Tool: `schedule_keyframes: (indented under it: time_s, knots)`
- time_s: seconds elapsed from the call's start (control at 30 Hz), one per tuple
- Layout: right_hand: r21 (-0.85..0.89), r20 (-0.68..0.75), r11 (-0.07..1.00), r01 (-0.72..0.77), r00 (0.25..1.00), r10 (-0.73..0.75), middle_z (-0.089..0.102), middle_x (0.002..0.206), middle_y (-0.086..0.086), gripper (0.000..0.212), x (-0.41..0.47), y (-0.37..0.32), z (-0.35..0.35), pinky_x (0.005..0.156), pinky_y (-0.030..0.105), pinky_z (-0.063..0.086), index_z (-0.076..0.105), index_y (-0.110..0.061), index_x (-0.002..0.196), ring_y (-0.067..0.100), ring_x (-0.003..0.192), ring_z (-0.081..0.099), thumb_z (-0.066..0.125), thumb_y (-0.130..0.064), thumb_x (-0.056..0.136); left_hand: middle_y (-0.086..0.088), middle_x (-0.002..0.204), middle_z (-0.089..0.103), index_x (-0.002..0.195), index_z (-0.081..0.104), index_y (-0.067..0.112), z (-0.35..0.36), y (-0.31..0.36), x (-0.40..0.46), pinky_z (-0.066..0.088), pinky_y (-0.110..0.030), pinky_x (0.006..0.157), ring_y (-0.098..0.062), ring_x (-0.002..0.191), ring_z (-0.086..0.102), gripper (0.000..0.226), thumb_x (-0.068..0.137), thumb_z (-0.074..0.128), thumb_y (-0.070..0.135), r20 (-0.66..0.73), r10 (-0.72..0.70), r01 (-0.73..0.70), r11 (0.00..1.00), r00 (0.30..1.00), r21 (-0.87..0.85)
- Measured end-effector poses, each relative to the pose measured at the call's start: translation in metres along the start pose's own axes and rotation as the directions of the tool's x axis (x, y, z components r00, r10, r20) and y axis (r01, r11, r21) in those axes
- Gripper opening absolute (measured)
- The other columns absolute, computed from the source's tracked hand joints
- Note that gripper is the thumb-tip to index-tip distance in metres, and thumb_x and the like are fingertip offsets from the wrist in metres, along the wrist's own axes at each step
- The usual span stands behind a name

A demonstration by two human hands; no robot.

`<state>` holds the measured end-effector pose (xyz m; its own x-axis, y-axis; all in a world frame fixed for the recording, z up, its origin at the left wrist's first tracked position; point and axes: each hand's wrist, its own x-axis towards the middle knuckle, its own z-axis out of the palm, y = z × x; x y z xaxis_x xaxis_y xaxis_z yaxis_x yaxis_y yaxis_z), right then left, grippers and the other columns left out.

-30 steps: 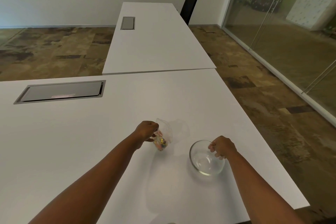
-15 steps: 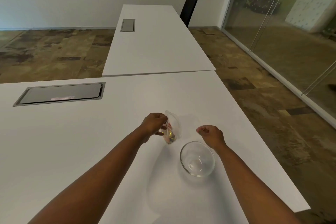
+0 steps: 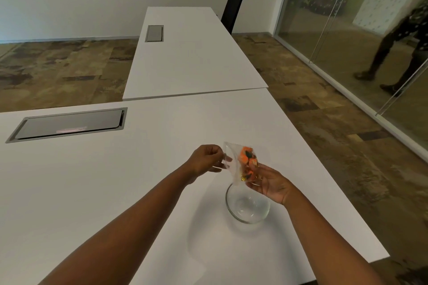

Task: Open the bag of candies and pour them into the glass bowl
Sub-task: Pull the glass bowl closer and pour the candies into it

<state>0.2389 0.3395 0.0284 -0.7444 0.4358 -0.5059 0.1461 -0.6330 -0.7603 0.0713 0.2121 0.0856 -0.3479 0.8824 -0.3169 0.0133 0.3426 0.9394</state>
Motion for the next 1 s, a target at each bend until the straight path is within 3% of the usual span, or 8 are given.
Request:
schedule_keyframes:
  time_s: [0.1,0.17,0.3,0.4,0.53,0.67,0.77,1.0]
  knots:
    - [-0.057,-0.005,0.998,0.021,1.0,-0.021,0.072,0.095,0.007,0.041,-0.004,-0.005,-0.011,0.067,0.029,0.063,0.064,-0.016,0.103,0.023,0.085,0.07,0.079,-0.014,0.064,-0.002,0.09,0.07,0.085,0.053,0.015,0.002,-0.01,0.0,0.054,-0.027,0.075,-0.016,0.077,0.069,0.007,0.09,0.053,0.009,-0.006,-0.032,0.032,0.999,0.999,-0.035]
    - [-0.138,-0.044,0.99,0.029,0.998,-0.036,0.068,0.1,0.008,0.03,-0.007,-0.007,-0.015,0.073,0.032,0.059,0.061,-0.016,0.108,0.024,0.09,0.066,0.063,-0.003,0.081,-0.001,0.092,0.069,0.105,0.051,0.016,0.005,-0.012,-0.002,0.053,-0.027,0.077,-0.017,0.081,0.068,0.018,0.09,0.05,0.007,0.017,-0.051,0.052,0.998,0.999,-0.035]
    - [-0.293,-0.09,0.955,0.042,0.993,-0.071,0.067,0.104,0.009,0.045,-0.009,-0.009,-0.021,0.078,0.034,0.056,0.056,-0.013,0.12,0.024,0.093,0.065,0.066,0.004,0.079,-0.004,0.107,0.065,0.12,0.051,0.019,0.015,-0.017,-0.004,0.05,-0.023,0.077,-0.018,0.096,0.062,0.03,0.091,0.049,0.011,0.11,-0.097,0.091,0.994,0.989,0.055]
    - [-0.354,-0.115,0.935,0.025,0.991,-0.07,0.067,0.098,0.007,0.049,-0.009,-0.009,-0.022,0.07,0.03,0.059,0.055,-0.012,0.119,0.021,0.09,0.065,0.068,0.007,0.076,-0.013,0.112,0.069,0.115,0.061,0.013,0.027,-0.034,-0.003,0.05,-0.018,0.069,-0.015,0.088,0.065,0.03,0.085,0.061,0.015,0.025,-0.071,0.066,0.982,0.997,0.174]
    - [-0.439,-0.135,0.898,-0.026,0.99,-0.038,0.062,0.111,0.013,0.055,-0.009,-0.007,-0.021,0.075,0.031,0.056,0.054,-0.01,0.121,0.028,0.104,0.059,0.072,0.007,0.073,-0.016,0.102,0.075,0.101,0.071,0.004,0.037,-0.059,-0.002,0.044,0.002,0.056,0.01,0.058,0.063,0.02,0.083,0.063,0.011,-0.097,0.014,0.015,0.957,0.995,0.29]
    - [-0.492,-0.138,0.87,-0.038,0.99,-0.035,0.061,0.112,0.012,0.051,-0.011,-0.004,-0.021,0.074,0.03,0.056,0.056,-0.012,0.116,0.028,0.104,0.059,0.073,0.007,0.072,-0.01,0.103,0.075,0.101,0.073,0.005,0.041,-0.064,-0.003,0.041,0.007,0.061,-0.004,0.081,0.065,0.022,0.082,0.067,0.015,-0.121,0.034,0.013,0.928,0.992,0.371]
    - [-0.539,-0.146,0.842,-0.038,0.988,-0.048,0.059,0.111,0.011,0.045,-0.014,-0.003,-0.021,0.066,0.023,0.058,0.059,-0.015,0.107,0.027,0.101,0.059,0.072,0.01,0.072,-0.01,0.105,0.075,0.102,0.072,0.005,0.042,-0.066,-0.004,0.045,-0.004,0.074,-0.015,0.096,0.069,0.024,0.081,0.068,0.015,-0.123,0.021,0.032,0.912,0.992,0.41]
    - [-0.596,-0.149,0.802,-0.033,0.986,-0.07,0.063,0.105,0.009,0.041,-0.02,-0.005,-0.02,0.063,0.016,0.057,0.066,-0.009,0.107,0.02,0.092,0.063,0.078,-0.001,0.069,-0.01,0.106,0.074,0.103,0.072,0.003,0.044,-0.074,-0.004,0.039,0.006,0.063,-0.017,0.098,0.069,0.024,0.081,0.069,0.013,-0.171,0.029,0.05,0.896,0.985,0.441]
